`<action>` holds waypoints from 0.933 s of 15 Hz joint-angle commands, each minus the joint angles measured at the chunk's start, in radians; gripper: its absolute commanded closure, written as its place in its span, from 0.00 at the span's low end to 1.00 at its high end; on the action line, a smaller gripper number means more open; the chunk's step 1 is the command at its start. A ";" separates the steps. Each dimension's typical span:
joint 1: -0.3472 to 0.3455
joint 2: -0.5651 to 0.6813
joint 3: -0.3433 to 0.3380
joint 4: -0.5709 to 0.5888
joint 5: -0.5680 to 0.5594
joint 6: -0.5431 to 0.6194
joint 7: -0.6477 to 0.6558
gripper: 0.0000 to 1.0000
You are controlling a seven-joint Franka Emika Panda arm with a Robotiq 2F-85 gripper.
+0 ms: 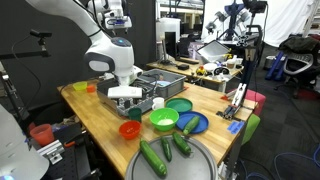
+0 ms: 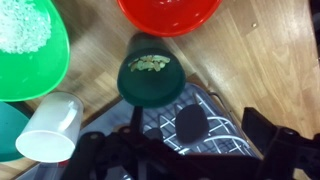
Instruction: Pour the contents in the dark green cup into the orange bowl
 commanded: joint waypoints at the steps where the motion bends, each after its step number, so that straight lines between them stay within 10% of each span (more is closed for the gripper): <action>1: -0.007 0.007 -0.001 -0.013 0.118 0.033 -0.146 0.00; 14: -0.023 0.086 -0.030 -0.007 0.346 0.079 -0.362 0.00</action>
